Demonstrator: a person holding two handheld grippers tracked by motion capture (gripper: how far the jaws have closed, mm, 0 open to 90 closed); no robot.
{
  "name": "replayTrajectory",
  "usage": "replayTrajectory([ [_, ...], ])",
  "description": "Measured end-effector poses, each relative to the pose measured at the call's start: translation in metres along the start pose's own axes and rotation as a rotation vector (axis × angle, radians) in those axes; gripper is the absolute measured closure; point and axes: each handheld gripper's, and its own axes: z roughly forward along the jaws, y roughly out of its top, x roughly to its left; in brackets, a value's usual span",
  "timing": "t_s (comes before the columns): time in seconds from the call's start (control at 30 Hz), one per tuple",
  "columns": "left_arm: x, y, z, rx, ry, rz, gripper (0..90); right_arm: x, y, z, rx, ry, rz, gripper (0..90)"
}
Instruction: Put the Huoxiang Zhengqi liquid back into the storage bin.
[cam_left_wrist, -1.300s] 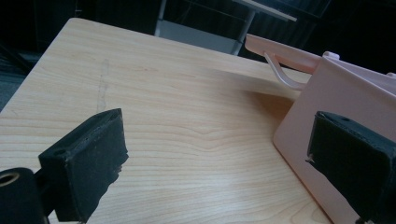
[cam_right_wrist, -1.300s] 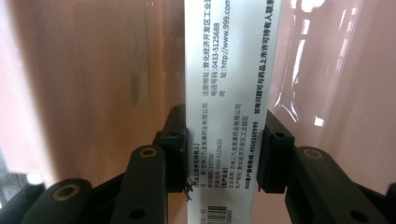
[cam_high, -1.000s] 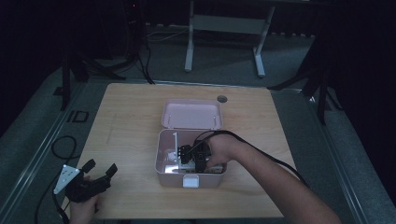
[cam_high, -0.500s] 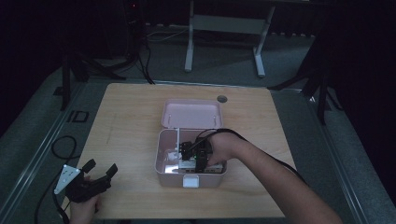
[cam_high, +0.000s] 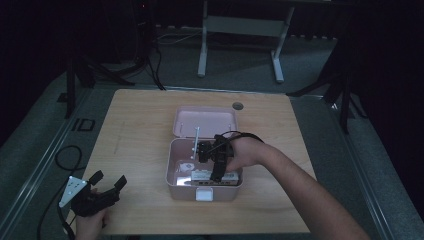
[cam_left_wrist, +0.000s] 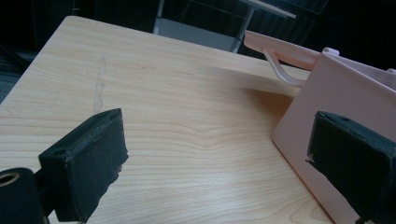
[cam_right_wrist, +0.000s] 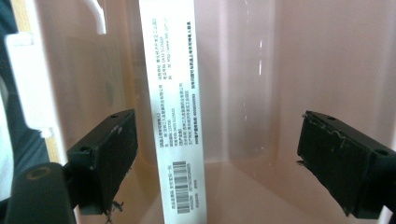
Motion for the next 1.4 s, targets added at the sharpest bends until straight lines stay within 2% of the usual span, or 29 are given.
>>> replayTrajectory([
  [0.37, -0.001, 0.000, 0.000, 0.000, -0.001, -0.002, 4.8, -0.001, -0.018, -0.033, -0.144, 0.000, 0.040, 12.1],
  [0.9, -0.001, -0.001, 0.002, 0.009, 0.002, -0.004, 4.8, -0.002, -0.048, -0.040, -0.167, -0.002, 0.106, 12.1],
  [1.4, -0.001, -0.001, 0.003, 0.009, 0.002, -0.005, 4.8, -0.001, -0.082, -0.045, -0.249, -0.012, 0.190, 12.1],
])
